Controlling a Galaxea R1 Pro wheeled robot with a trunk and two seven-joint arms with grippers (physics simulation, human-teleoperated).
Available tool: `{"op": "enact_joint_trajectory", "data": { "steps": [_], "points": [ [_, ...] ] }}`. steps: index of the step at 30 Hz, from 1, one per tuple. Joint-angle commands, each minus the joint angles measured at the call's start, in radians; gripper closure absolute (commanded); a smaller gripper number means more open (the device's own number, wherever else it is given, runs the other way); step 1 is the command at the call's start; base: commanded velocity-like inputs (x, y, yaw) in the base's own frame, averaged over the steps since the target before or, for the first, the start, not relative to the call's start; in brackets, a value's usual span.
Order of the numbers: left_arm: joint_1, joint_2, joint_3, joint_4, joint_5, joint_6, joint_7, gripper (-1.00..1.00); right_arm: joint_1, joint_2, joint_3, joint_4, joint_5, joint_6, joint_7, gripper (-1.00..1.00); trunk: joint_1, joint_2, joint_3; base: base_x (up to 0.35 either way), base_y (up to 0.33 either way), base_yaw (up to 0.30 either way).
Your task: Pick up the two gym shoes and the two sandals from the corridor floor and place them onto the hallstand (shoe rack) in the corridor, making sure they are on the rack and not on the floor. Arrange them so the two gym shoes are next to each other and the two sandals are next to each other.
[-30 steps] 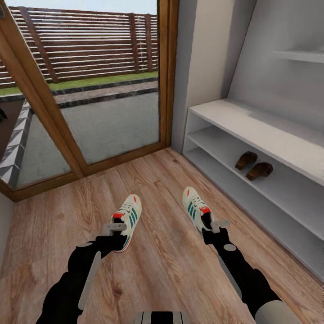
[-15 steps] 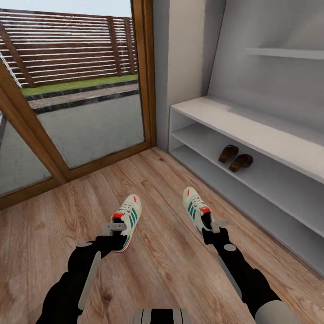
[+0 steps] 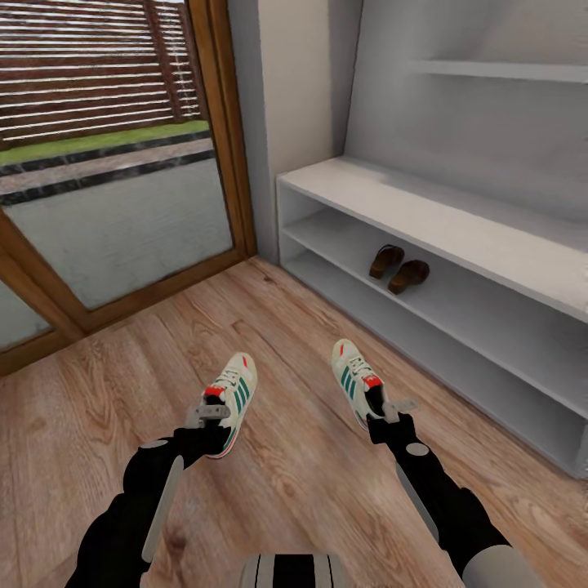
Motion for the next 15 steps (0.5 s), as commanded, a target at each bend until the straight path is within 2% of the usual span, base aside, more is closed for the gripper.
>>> {"op": "enact_joint_trajectory", "data": {
  "steps": [1, 7, 15],
  "points": [
    [0.000, 0.000, 0.000, 0.000, 0.001, 0.000, 0.000, 1.00, 0.000, 0.000, 0.000, 0.000, 0.001, 0.000, 0.000, 1.00, 0.000, 0.000, -0.003, 0.000, 0.000, -0.225],
    [0.000, 0.000, 0.000, 0.000, 0.001, 0.000, 0.000, 1.00, 0.000, 0.000, 0.000, 0.000, 0.001, 0.000, 0.000, 1.00, 0.003, -0.002, -0.020, 0.000, 0.000, -0.225],
    [0.000, 0.000, 0.000, 0.000, 0.001, 0.000, 0.000, 1.00, 0.000, 0.000, -0.002, 0.000, 0.001, 0.000, 0.000, 1.00, 0.003, -0.002, -0.012, 0.000, 0.000, -0.225]
  ]
}}
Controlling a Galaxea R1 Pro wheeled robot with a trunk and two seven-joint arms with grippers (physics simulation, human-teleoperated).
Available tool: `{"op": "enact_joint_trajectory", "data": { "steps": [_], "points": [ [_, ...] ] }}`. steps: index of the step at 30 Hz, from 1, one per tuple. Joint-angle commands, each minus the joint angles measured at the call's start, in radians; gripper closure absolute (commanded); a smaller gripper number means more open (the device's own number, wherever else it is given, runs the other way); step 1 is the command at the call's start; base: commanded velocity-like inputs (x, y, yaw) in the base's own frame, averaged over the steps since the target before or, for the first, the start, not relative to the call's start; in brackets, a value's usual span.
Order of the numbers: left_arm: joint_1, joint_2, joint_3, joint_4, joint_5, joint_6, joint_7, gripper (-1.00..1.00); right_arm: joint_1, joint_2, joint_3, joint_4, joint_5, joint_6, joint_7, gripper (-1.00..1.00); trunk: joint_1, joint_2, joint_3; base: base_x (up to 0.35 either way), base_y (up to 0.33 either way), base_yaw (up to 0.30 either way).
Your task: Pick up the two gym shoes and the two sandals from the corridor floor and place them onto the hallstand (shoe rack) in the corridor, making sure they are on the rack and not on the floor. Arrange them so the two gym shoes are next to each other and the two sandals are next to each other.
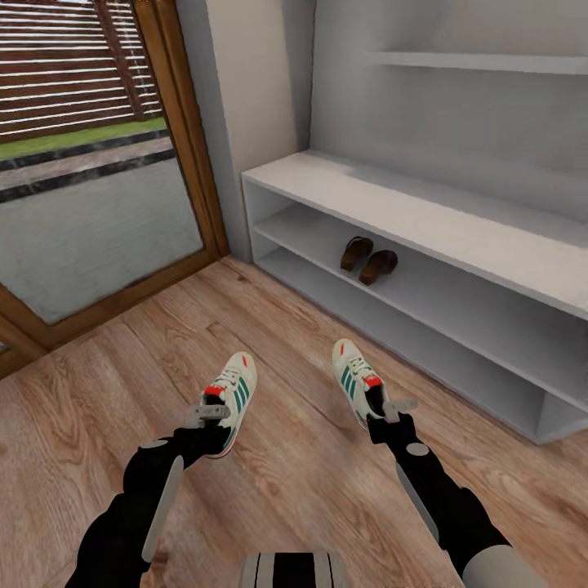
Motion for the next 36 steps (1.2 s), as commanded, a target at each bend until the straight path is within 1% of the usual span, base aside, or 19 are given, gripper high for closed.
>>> {"op": "enact_joint_trajectory", "data": {
  "steps": [1, 19, 26, 36],
  "points": [
    [0.000, 0.000, 0.000, 0.000, 0.001, 0.000, 0.001, 1.00, 0.000, 0.000, 0.000, 0.000, 0.001, 0.000, 0.000, 1.00, 0.000, 0.000, 0.001, 0.000, 0.000, -0.225],
    [0.000, 0.000, 0.000, 0.000, 0.001, 0.000, 0.000, 1.00, 0.000, 0.000, 0.000, 0.000, 0.002, 0.000, 0.000, 1.00, 0.000, 0.000, 0.019, -0.009, 0.000, -0.225],
    [0.000, 0.000, 0.000, 0.000, 0.001, 0.000, 0.000, 1.00, 0.000, 0.000, 0.000, 0.001, 0.002, 0.000, 0.000, 1.00, 0.000, 0.000, 0.027, -0.155, 0.020, -0.225],
    [0.000, 0.000, 0.000, 0.001, 0.002, 0.000, 0.000, 1.00, 0.000, 0.000, 0.000, 0.001, 0.002, 0.000, 0.000, 1.00, 0.000, 0.000, 0.037, -0.019, 0.002, -0.226]
  ]
}}
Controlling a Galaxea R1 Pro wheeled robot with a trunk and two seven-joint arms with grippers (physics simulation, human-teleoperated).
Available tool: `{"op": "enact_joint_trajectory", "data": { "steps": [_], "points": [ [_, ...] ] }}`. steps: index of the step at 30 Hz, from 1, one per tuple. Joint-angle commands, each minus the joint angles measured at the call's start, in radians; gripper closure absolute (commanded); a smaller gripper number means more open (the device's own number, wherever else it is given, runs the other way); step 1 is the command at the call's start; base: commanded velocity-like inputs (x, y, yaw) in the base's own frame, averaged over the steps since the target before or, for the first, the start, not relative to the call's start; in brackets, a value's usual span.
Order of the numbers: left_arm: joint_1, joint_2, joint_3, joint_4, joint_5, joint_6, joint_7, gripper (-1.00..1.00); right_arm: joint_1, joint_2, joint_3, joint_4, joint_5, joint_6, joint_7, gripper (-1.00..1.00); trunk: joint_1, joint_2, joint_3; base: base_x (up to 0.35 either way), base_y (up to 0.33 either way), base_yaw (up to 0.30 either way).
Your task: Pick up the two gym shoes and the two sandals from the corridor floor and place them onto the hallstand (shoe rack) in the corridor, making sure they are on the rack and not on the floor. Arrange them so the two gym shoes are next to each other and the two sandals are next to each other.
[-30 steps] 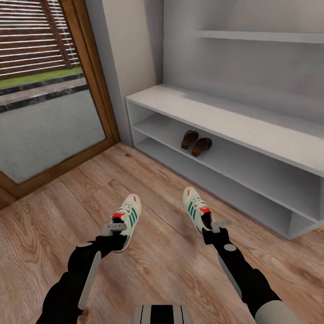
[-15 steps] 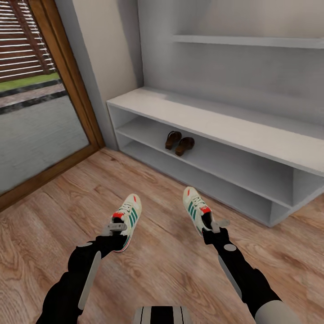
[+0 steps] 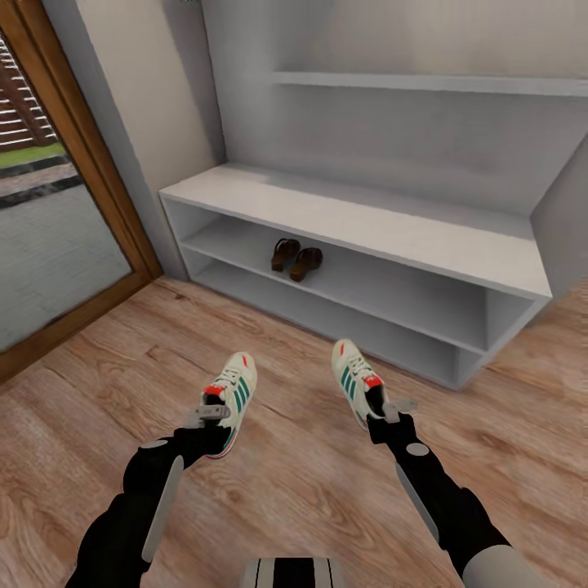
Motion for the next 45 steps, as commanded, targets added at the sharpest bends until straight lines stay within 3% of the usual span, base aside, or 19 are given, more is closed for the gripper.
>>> {"op": "enact_joint_trajectory", "data": {
  "steps": [1, 45],
  "points": [
    [0.000, 0.000, 0.000, 0.000, 0.000, 0.000, 0.000, 1.00, 0.000, 0.000, 0.000, 0.000, 0.001, 0.000, 0.000, 1.00, 0.000, 0.000, 0.001, -0.001, 0.000, -0.231],
    [0.000, -0.001, 0.000, 0.001, 0.001, 0.000, 0.000, 1.00, 0.000, 0.000, 0.000, -0.002, 0.001, 0.000, 0.000, 1.00, 0.000, 0.000, 0.045, 0.000, 0.000, -0.237]
  ]
}}
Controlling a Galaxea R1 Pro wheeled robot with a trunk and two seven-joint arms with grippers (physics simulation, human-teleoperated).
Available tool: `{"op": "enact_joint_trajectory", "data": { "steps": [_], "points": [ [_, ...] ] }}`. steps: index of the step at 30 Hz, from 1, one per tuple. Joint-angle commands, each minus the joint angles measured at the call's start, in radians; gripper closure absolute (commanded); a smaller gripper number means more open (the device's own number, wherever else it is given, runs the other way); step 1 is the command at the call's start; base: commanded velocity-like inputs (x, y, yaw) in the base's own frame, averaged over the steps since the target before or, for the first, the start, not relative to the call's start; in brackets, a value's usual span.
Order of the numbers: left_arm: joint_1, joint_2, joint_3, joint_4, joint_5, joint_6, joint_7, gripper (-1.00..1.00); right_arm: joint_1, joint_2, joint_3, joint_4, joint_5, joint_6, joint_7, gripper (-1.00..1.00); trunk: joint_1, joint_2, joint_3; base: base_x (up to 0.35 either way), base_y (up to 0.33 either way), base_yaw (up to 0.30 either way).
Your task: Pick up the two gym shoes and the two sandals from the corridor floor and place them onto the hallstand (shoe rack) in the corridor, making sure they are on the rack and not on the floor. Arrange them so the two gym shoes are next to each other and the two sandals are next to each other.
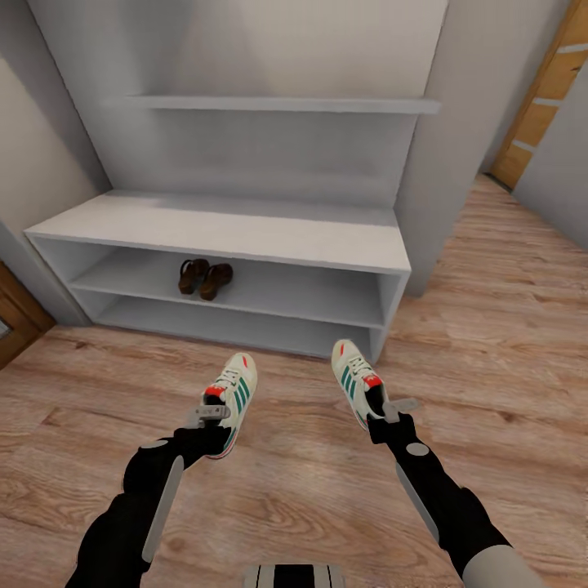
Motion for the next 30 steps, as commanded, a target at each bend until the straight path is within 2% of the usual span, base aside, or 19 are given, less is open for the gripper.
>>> {"op": "enact_joint_trajectory", "data": {
  "steps": [1, 30],
  "points": [
    [0.000, 0.000, 0.000, 0.000, 0.001, 0.000, 0.000, 1.00, 0.000, 0.000, 0.000, 0.000, 0.001, 0.000, 0.000, 1.00, 0.000, 0.000, 0.001, 0.000, 0.000, -0.224],
    [0.000, 0.001, 0.000, 0.000, 0.001, 0.000, 0.000, 1.00, 0.000, 0.000, 0.000, 0.001, 0.001, 0.000, 0.000, 1.00, 0.000, 0.000, 0.033, 0.000, 0.000, -0.216]
  ]
}}
